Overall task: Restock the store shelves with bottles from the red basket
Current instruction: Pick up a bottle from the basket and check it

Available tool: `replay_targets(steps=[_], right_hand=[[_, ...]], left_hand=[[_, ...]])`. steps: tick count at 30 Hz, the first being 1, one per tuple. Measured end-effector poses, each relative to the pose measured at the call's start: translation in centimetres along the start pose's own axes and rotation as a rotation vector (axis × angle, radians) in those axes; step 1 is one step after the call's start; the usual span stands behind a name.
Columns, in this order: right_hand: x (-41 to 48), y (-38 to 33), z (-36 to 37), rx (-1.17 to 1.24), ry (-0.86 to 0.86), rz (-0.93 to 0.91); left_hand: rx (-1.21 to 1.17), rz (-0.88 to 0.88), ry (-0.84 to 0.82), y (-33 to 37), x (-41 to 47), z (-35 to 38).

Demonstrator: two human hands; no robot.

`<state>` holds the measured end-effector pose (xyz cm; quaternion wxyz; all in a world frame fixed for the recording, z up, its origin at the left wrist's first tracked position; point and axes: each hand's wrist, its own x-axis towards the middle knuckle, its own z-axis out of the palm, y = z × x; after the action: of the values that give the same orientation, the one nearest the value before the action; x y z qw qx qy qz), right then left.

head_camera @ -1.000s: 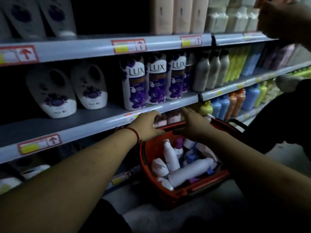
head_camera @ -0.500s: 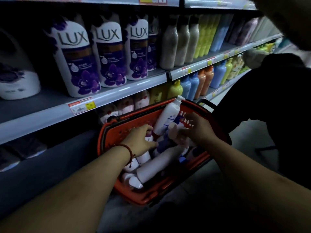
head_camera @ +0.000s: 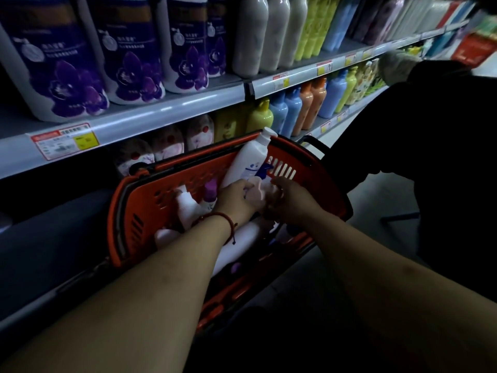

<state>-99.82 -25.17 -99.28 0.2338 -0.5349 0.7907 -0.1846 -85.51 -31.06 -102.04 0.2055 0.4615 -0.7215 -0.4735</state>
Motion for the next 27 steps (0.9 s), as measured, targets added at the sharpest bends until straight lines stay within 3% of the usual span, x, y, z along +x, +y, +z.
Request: replay_targets(steps=[11,20,24,27], right_hand=[[-1.2,0.6,-1.3,0.111,0.096,-0.153],[-1.2,-4.5,-1.3,0.357,0.055,-0.245],[-1.3,-7.9,-0.2,0.536,0.079,-0.24],[-1.7,-10.7,0.3,0.638,0.111,-0.249]], left_hand=[[0.053,0.153,0.181,4.1,-0.4,-1.9],[-0.016,0.394,0.182,6.3,-4.4,-9.0],[-0.278,0.314,0.258,5.5,-4.9,-11.1],[-0.296,0.198,0.411,3.4,-5.9,-12.8]])
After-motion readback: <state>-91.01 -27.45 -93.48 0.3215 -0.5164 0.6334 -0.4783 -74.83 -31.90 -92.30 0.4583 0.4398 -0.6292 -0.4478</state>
